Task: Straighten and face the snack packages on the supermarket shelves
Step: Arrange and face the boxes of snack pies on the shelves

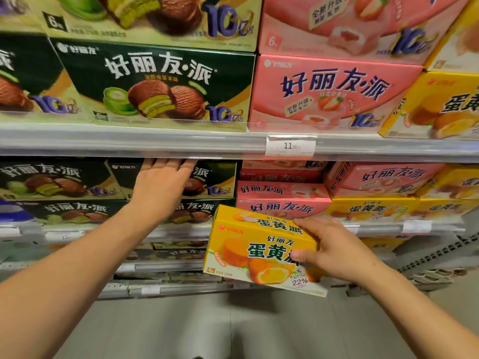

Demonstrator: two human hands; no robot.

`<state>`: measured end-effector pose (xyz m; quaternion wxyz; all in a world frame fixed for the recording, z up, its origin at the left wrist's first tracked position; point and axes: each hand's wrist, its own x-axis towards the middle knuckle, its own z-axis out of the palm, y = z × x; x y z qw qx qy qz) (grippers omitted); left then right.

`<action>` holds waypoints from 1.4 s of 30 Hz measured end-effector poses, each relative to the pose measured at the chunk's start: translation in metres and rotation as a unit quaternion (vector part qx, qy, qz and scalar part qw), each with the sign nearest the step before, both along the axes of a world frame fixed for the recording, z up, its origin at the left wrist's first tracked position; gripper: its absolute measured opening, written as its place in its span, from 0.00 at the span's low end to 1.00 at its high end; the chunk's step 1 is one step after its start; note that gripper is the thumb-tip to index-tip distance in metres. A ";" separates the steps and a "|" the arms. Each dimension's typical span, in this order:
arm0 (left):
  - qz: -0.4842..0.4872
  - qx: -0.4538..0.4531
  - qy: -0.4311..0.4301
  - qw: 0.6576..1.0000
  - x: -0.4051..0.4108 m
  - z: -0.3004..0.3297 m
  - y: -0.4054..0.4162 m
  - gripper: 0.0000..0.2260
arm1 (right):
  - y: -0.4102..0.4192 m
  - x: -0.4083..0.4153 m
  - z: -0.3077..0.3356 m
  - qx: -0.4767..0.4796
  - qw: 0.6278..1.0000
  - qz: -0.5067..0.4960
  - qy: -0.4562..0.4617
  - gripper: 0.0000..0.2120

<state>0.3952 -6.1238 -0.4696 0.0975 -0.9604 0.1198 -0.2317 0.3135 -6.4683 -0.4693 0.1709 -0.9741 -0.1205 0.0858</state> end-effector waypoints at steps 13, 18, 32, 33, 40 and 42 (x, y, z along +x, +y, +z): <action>-0.014 -0.028 0.029 0.999 0.001 0.003 0.007 0.28 | 0.016 -0.009 -0.003 -0.009 1.000 -0.024 0.009 0.36; -0.231 -0.293 0.012 0.928 -0.050 -0.022 -0.011 0.19 | 0.009 -0.020 -0.001 0.013 0.999 -0.043 0.008 0.36; -0.204 -0.650 0.406 0.610 -0.088 -0.038 -0.178 0.25 | -0.115 -0.083 0.017 0.064 0.986 -0.152 0.035 0.36; -0.208 -0.649 0.410 0.606 -0.090 -0.037 -0.194 0.24 | -0.131 -0.088 0.016 0.062 0.985 -0.158 0.033 0.38; -0.188 -0.671 0.414 0.586 -0.116 -0.039 -0.327 0.25 | -0.273 -0.113 0.010 0.100 0.976 -0.192 0.030 0.49; -0.181 -0.672 0.408 0.591 -0.125 -0.040 -0.361 0.25 | -0.308 -0.115 0.014 0.102 0.979 -0.172 0.039 0.43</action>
